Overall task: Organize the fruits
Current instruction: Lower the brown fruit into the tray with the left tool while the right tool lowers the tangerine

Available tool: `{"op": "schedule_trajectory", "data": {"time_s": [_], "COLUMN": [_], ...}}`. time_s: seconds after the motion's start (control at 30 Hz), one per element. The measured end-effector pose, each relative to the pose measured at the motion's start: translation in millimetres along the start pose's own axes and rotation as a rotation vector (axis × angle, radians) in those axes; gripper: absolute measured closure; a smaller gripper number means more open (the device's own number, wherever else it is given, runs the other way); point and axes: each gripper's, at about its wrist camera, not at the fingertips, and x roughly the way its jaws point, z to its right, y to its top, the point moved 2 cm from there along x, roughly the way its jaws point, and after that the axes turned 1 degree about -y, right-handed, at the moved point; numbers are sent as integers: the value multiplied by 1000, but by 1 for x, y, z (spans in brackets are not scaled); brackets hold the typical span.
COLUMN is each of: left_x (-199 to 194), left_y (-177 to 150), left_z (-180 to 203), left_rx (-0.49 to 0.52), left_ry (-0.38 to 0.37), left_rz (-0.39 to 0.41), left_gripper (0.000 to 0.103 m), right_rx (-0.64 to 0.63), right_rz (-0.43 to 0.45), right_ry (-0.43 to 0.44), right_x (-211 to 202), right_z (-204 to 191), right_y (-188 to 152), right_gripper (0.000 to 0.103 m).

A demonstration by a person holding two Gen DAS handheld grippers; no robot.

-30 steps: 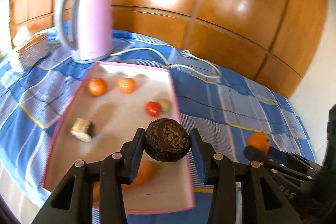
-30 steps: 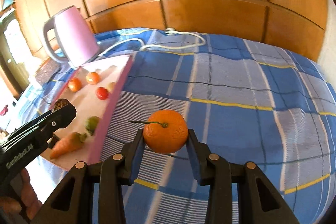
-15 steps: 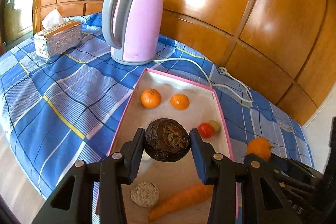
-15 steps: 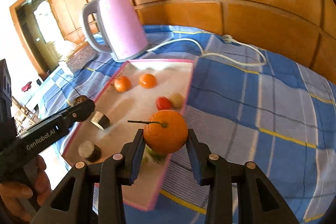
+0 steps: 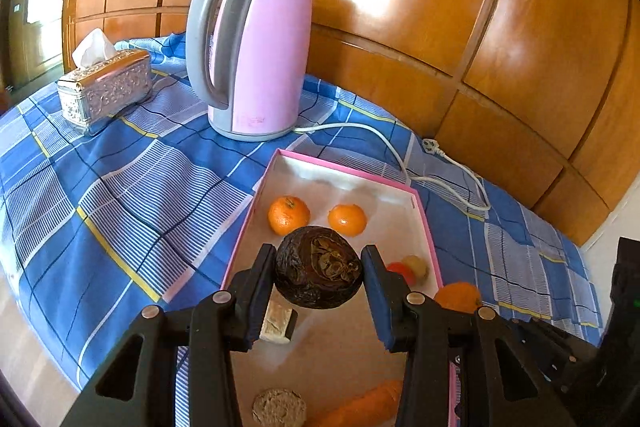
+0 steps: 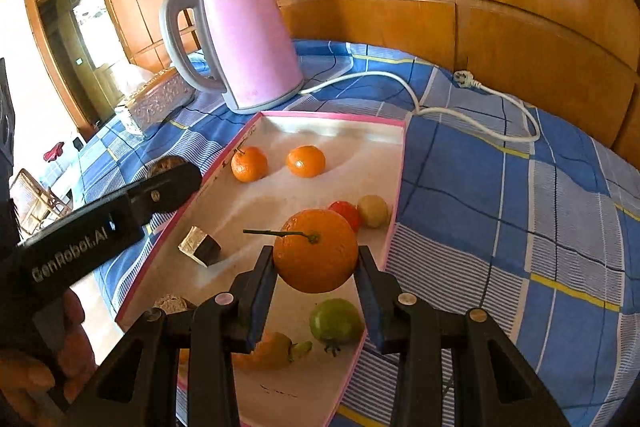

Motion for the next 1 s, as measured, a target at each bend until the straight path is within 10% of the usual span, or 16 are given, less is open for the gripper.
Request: {"op": "schedule_trajectory", "data": {"time_s": [1.0], "left_x": [33], "left_y": [-7], "left_z": [6], "left_rx": [57], "left_ry": [23], "left_rz": [-59], "left_gripper": [49], "right_rx": [10], "right_rz": [-57], "right_ry": [-21], "right_x": [30], "right_z": [3], "right_y": [-7], "right_gripper": [59]}}
